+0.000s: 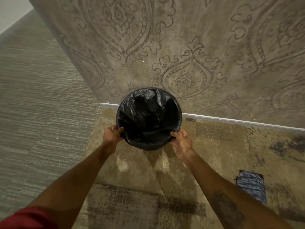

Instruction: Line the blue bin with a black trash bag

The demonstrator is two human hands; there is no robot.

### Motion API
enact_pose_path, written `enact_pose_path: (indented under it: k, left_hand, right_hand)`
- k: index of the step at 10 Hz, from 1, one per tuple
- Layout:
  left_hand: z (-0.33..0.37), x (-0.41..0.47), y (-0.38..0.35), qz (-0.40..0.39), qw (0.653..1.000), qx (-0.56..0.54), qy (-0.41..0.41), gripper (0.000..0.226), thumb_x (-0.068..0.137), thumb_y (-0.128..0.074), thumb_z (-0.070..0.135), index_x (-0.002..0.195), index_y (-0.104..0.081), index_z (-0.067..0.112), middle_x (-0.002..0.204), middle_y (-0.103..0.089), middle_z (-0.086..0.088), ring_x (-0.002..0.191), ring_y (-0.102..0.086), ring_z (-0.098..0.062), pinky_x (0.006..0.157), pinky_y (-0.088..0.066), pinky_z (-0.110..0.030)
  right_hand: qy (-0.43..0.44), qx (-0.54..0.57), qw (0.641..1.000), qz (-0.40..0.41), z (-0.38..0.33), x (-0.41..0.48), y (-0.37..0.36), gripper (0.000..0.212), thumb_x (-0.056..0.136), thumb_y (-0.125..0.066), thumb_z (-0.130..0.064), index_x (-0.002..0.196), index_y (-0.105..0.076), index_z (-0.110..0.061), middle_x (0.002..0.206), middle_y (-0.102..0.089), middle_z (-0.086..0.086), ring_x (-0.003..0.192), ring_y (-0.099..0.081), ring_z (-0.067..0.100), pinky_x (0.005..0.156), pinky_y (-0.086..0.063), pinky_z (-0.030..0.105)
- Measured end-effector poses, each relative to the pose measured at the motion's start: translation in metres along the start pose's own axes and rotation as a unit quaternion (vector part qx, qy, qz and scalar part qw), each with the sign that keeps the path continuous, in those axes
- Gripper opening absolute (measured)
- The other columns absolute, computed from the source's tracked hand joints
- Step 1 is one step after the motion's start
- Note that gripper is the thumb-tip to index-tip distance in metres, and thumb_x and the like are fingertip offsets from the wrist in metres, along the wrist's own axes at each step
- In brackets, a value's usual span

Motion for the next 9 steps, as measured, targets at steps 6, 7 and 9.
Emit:
enact_pose_path:
  k: [6, 7, 9]
  left_hand:
    - [0.019, -0.014, 0.001, 0.04, 0.999, 0.011, 0.021, 0.081, 0.082, -0.078, 0.033, 0.148, -0.037, 0.007, 0.146, -0.051, -0.015, 0.134, -0.047, -0.034, 0.106, -0.041, -0.048]
    - [0.017, -0.042, -0.001, 0.051, 0.989, 0.138, -0.008, 0.083, 0.086, -0.07, 0.045, 0.15, -0.033, 0.008, 0.153, -0.041, -0.019, 0.138, -0.042, -0.037, 0.111, -0.039, -0.052]
    - [0.026, -0.122, -0.015, 0.027, 0.939, 0.326, -0.109, 0.041, 0.105, -0.038, 0.035, 0.122, -0.063, 0.007, 0.119, -0.068, -0.019, 0.107, -0.063, -0.032, 0.085, -0.046, -0.035]
  right_hand:
    - [-0.03, -0.049, 0.997, 0.055, -0.007, -0.016, 0.002, 0.046, 0.1, -0.057, -0.021, 0.14, -0.047, -0.002, 0.137, -0.06, 0.014, 0.114, -0.063, 0.026, 0.087, -0.056, 0.039]
    - [-0.013, -0.102, 0.99, 0.094, -0.006, -0.034, 0.011, 0.038, 0.1, -0.058, -0.023, 0.132, -0.052, -0.002, 0.132, -0.061, 0.017, 0.112, -0.061, 0.031, 0.1, -0.051, 0.044]
    - [0.034, -0.185, 0.977, 0.1, -0.016, -0.09, 0.014, 0.012, 0.096, -0.059, -0.018, 0.099, -0.061, -0.007, 0.094, -0.06, 0.008, 0.091, -0.056, 0.021, 0.101, -0.047, 0.05]
Point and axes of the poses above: each hand's wrist, its own x-axis towards the middle knuckle, its own y-axis out of the back of the hand, z = x × y, the point moved 4 cm from there along x, towards the middle knuckle
